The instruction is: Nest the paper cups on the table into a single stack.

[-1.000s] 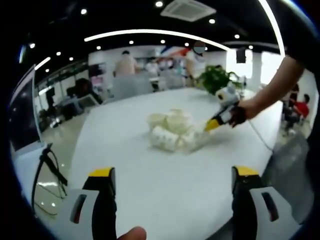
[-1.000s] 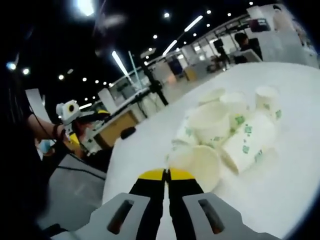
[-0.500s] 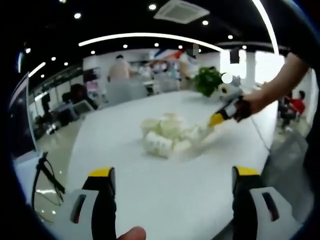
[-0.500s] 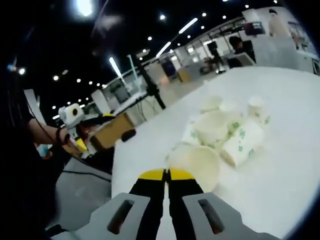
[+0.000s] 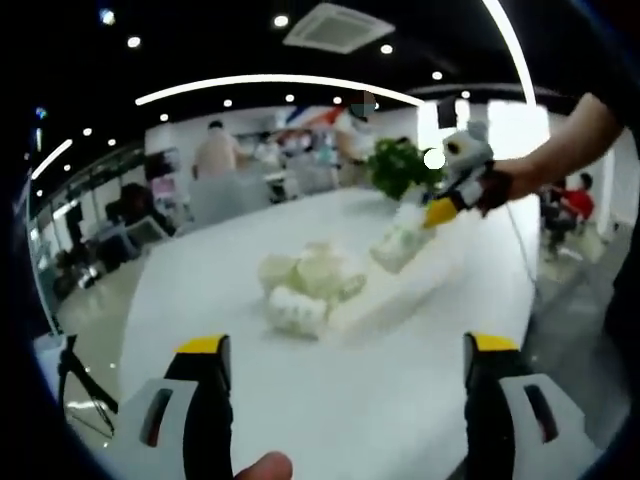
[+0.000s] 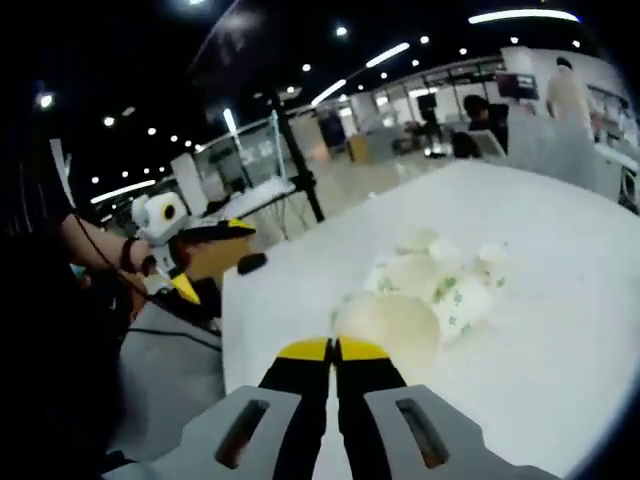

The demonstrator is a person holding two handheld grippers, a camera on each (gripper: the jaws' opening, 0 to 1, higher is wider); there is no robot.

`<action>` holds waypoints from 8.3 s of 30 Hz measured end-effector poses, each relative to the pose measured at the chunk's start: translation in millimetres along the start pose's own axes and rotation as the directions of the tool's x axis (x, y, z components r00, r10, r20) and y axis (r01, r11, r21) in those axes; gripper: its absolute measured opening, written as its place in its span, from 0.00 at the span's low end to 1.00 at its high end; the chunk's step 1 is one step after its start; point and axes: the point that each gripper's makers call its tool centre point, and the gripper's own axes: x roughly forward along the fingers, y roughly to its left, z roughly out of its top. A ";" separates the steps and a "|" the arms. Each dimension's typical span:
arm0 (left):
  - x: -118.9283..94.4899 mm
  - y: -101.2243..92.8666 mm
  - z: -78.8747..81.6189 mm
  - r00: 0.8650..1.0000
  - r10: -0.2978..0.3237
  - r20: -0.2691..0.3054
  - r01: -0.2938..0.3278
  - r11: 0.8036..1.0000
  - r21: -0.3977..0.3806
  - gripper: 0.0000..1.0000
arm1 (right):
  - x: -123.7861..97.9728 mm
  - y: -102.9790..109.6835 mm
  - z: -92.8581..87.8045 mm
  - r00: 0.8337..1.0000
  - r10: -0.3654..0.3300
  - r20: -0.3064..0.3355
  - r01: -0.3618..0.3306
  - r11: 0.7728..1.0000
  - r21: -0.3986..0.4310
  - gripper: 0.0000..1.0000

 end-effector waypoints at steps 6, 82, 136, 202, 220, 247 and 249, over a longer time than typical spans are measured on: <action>4.6 3.1 3.7 1.000 -0.030 -0.001 0.030 0.999 0.025 0.97 | -6.6 11.5 6.5 1.000 -0.010 -0.028 0.009 1.000 -0.021 0.00; -12.9 1.8 -27.6 0.999 -0.001 -0.036 0.001 1.000 -0.020 0.91 | 28.7 102.2 -128.9 0.635 -0.154 -0.757 -0.513 0.648 -0.562 0.00; -20.8 2.6 -32.9 0.998 -0.006 -0.056 0.005 1.000 -0.030 0.90 | 34.3 102.5 -138.0 0.687 -0.107 -0.719 -0.505 0.641 -0.578 0.11; -17.5 8.8 -12.3 0.999 -0.042 -0.035 0.042 0.999 0.009 0.91 | -46.0 -10.8 -4.1 0.902 -0.402 0.160 0.338 0.885 0.320 0.68; -21.9 9.1 -16.7 0.998 -0.036 -0.046 0.036 0.999 0.003 0.90 | -48.7 -40.4 18.8 0.829 -0.487 0.276 0.280 0.788 0.549 0.86; -22.9 8.6 -15.7 0.998 -0.026 -0.052 0.027 1.000 0.009 0.90 | -34.6 -89.8 6.2 0.802 -0.557 0.214 0.323 0.707 0.629 1.00; -22.9 10.3 -13.5 0.999 -0.020 -0.041 0.020 1.000 0.000 0.90 | -31.5 -94.9 1.8 0.805 -0.561 0.192 0.339 0.701 0.627 1.00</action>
